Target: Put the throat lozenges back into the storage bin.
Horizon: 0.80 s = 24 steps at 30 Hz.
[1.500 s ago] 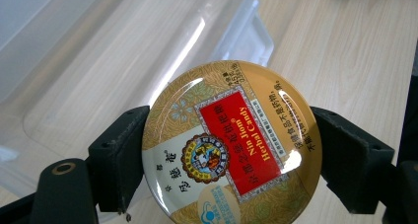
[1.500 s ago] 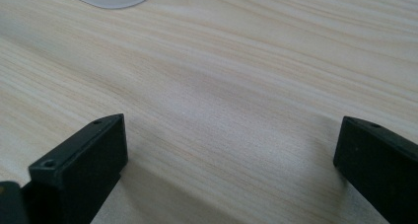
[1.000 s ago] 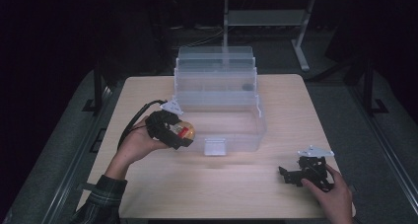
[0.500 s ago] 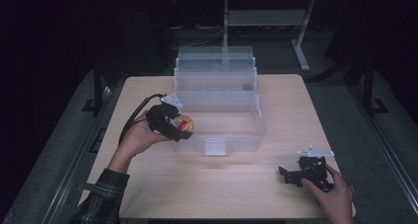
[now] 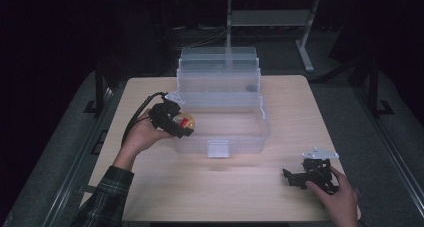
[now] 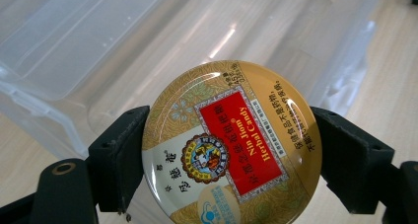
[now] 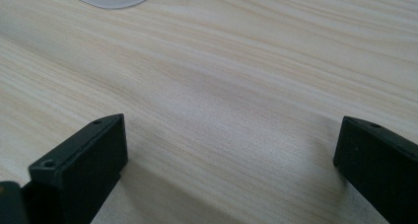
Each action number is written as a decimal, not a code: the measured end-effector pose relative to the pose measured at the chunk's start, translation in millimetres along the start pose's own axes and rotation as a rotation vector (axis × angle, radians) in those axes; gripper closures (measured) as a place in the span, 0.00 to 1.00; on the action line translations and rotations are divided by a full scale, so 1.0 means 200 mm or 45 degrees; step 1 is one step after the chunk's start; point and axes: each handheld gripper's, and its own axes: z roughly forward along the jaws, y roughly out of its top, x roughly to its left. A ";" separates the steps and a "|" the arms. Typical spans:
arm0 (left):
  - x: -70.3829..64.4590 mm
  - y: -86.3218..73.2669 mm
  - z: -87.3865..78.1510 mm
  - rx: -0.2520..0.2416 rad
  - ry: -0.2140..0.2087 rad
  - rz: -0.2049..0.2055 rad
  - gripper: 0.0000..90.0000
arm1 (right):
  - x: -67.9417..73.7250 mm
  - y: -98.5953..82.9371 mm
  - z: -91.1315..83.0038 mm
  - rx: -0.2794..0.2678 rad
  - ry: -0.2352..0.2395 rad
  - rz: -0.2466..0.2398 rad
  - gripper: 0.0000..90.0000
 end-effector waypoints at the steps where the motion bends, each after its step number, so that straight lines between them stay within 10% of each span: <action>1: 0.01 0.00 0.00 0.001 0.002 0.003 0.22 | 0.00 0.00 0.00 0.000 0.000 0.000 0.00; 24: 0.05 -0.01 0.04 0.032 0.046 -0.019 0.21 | 0.00 0.00 0.00 0.000 0.000 0.000 0.00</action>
